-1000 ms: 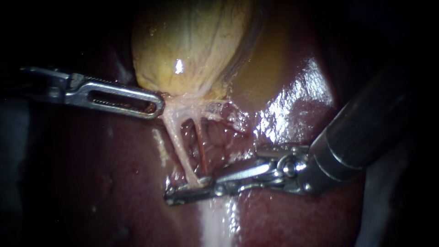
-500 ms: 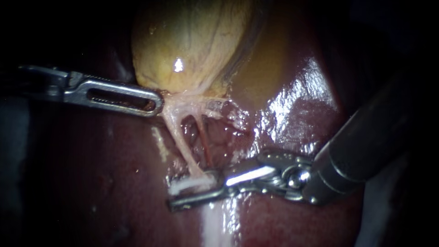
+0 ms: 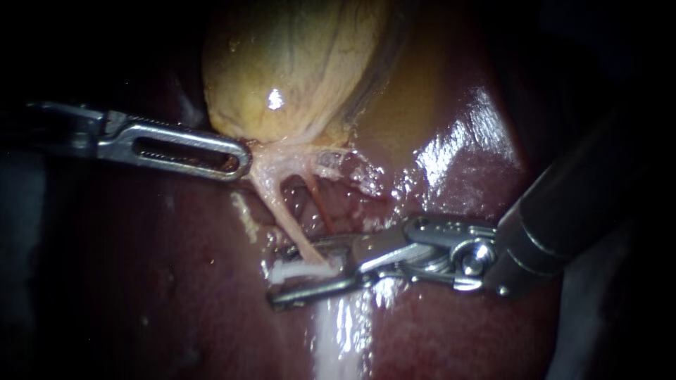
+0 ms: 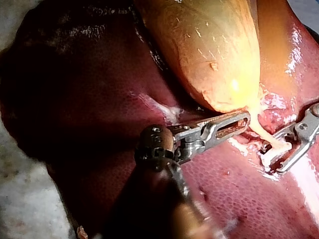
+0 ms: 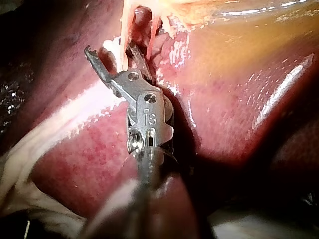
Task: Going back first clip left tube
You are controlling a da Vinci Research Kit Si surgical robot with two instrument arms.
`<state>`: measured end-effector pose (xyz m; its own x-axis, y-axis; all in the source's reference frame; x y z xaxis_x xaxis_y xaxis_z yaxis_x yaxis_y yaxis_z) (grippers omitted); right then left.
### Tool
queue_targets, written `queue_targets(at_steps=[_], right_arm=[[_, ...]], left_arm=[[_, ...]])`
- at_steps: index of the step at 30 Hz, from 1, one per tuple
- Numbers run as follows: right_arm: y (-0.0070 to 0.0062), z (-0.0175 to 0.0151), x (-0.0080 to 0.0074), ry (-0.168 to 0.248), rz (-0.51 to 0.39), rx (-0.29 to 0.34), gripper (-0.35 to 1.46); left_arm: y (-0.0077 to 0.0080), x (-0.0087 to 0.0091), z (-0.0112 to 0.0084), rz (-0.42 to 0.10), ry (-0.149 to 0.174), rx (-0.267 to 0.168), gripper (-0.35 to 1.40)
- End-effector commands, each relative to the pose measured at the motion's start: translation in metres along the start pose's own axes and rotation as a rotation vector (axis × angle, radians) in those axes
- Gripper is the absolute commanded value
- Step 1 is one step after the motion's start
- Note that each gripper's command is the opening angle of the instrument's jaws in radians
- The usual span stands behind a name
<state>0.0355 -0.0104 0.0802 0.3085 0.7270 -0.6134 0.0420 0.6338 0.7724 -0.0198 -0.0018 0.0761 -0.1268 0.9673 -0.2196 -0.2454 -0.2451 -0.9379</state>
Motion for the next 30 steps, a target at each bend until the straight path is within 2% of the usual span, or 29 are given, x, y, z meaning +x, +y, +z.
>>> queue_targets(at_steps=[1,5,8,22,30], right_arm=[[-0.0001,-0.0002,-0.0001,-0.001,0.000,0.003,0.49],[-0.0005,-0.0013,-0.0004,-0.004,-0.036,0.009,0.49],[-0.0007,-0.0026,0.0000,-0.002,-0.068,0.014,0.49],[-0.0021,-0.0113,0.0038,-0.006,-0.186,0.041,0.49],[-0.0029,-0.0155,0.0064,0.004,-0.238,0.003,0.49]], left_arm=[[0.0000,0.0000,-0.0001,0.000,0.000,0.000,-0.35],[0.0000,-0.0001,-0.0002,0.001,-0.001,-0.001,-0.35],[-0.0001,-0.0001,-0.0003,0.001,-0.001,-0.001,-0.35],[-0.0001,-0.0001,-0.0004,0.001,-0.002,-0.002,-0.35],[-0.0001,-0.0001,-0.0004,0.001,-0.002,-0.002,-0.35]])
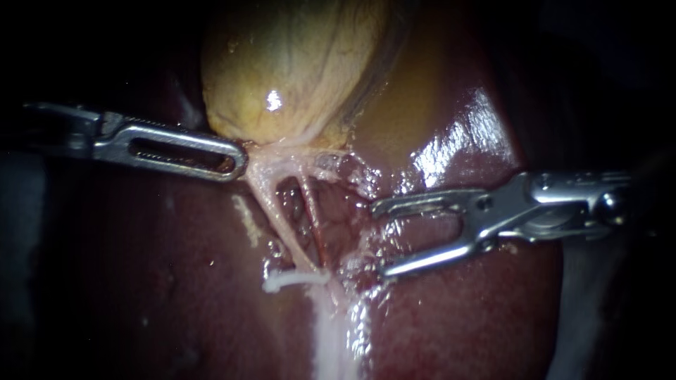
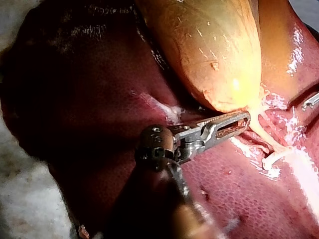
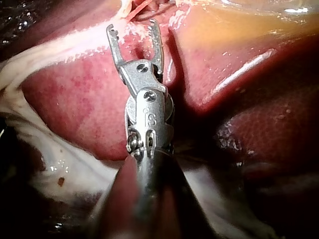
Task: Going back first clip left tube
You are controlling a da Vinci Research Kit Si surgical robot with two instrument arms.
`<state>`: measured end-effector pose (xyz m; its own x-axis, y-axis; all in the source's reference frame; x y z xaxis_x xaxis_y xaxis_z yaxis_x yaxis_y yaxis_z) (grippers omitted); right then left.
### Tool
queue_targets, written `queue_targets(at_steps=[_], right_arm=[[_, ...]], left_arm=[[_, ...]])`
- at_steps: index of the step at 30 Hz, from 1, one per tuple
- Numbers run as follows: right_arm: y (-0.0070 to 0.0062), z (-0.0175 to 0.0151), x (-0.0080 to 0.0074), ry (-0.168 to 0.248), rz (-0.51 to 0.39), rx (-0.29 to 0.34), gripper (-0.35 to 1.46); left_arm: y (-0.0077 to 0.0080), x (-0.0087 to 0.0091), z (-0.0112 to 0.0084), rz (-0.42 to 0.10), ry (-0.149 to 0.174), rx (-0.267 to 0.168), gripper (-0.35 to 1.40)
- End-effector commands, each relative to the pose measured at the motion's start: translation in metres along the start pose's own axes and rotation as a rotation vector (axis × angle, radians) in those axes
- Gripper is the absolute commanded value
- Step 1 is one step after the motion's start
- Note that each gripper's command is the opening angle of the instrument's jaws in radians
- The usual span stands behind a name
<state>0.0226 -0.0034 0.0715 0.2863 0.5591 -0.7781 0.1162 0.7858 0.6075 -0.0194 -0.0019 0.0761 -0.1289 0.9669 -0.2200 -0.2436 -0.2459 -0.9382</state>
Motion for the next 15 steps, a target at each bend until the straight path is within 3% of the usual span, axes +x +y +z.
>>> queue_targets(at_steps=[1,7,15], right_arm=[[-0.0001,-0.0004,0.0002,0.000,-0.003,-0.006,0.49],[-0.0003,-0.0013,0.0005,0.000,-0.014,-0.021,0.49],[-0.0006,-0.0012,0.0006,0.000,-0.014,-0.018,0.49]], left_arm=[[0.0000,0.0000,0.0000,0.000,0.000,0.000,-0.35],[-0.0003,0.0000,0.0004,0.001,0.001,0.001,-0.35],[-0.0011,-0.0004,0.0028,0.000,0.002,0.003,-0.35]])
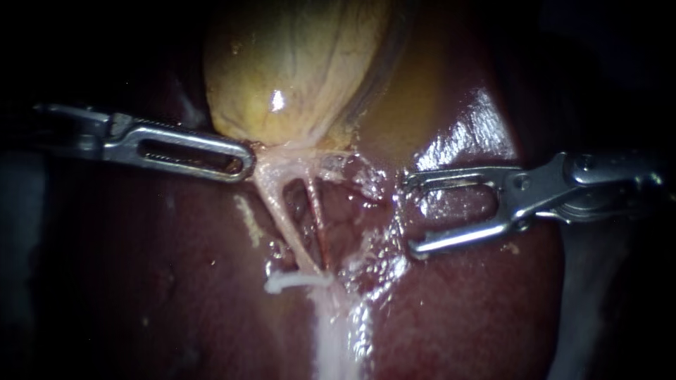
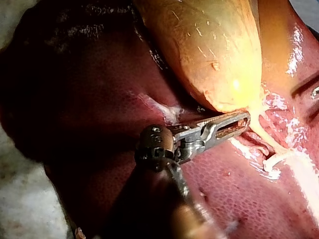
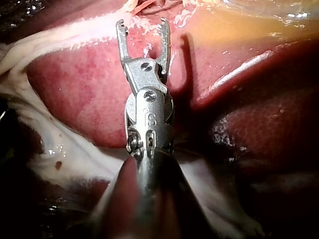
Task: Going back first clip left tube
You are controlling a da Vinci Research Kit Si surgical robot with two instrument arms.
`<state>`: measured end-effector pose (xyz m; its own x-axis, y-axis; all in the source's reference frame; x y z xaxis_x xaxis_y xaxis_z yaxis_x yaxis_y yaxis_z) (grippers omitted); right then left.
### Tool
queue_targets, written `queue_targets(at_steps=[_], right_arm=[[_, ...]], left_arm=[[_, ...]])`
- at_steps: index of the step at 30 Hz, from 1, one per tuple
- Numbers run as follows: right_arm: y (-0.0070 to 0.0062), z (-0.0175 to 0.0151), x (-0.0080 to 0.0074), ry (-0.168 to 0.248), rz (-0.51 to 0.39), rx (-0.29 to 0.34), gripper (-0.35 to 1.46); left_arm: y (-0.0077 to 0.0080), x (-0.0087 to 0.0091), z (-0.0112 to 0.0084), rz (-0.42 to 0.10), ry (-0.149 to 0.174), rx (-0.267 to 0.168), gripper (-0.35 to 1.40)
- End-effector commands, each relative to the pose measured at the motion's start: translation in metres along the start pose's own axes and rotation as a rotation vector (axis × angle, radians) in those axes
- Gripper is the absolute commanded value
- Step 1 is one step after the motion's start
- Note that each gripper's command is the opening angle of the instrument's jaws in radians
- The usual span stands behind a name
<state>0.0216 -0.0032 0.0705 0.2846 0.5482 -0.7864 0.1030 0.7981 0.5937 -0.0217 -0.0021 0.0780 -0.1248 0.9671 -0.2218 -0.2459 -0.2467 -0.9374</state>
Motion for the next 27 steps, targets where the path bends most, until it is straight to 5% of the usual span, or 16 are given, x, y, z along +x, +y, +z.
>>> queue_targets(at_steps=[1,15,27], right_arm=[[0.0000,0.0000,0.0000,0.000,0.000,0.000,0.49],[0.0000,0.0001,0.0000,0.000,0.000,-0.001,0.49],[-0.0001,0.0001,0.0000,-0.001,0.000,0.002,0.49]], left_arm=[[-0.0001,-0.0002,0.0003,-0.005,-0.003,0.000,-0.35],[-0.0014,-0.0019,0.0040,-0.014,-0.041,0.000,-0.35],[-0.0014,-0.0017,0.0040,-0.014,-0.043,-0.002,-0.35]])
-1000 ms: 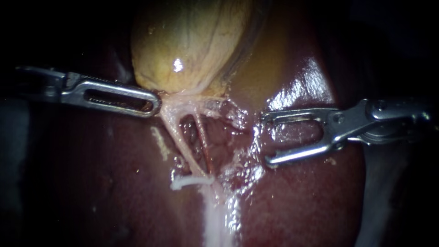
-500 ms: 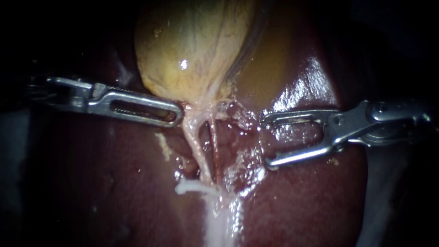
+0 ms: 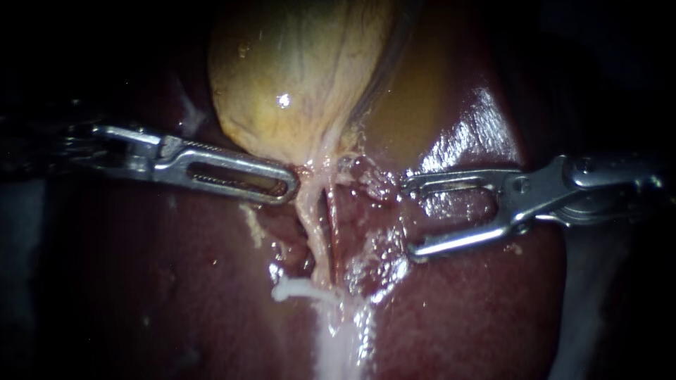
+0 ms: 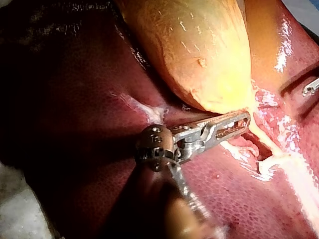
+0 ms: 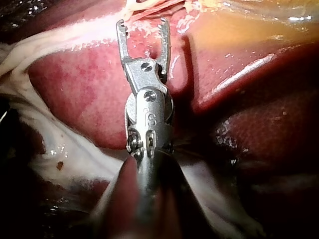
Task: Going back first clip left tube
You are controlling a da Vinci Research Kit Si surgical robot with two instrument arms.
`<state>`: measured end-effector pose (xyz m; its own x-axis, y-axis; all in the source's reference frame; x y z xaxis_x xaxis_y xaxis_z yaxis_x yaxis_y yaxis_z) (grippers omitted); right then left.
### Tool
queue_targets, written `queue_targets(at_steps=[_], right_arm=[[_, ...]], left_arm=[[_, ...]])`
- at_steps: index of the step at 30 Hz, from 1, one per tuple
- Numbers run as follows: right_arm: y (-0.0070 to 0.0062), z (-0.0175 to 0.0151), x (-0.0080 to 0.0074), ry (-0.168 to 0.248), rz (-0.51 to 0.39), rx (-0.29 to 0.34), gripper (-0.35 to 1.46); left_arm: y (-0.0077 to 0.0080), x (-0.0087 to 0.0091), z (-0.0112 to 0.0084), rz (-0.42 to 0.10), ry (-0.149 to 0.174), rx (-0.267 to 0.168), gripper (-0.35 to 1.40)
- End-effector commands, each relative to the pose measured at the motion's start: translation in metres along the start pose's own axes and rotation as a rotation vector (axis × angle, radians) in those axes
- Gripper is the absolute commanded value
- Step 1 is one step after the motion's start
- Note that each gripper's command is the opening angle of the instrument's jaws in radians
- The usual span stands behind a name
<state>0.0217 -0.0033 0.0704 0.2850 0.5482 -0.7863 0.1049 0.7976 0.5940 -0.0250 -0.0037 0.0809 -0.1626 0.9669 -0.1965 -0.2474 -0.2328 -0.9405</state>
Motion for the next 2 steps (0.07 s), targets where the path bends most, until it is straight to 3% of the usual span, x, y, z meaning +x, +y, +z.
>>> queue_targets(at_steps=[1,2], right_arm=[[0.0000,0.0000,0.0000,0.000,0.000,0.000,0.49],[0.0000,0.0000,0.0000,0.000,0.000,0.000,0.49]], left_arm=[[0.0000,0.0000,0.0000,0.000,0.000,-0.002,-0.35],[0.0000,0.0000,-0.0001,0.000,0.000,-0.002,-0.35]])
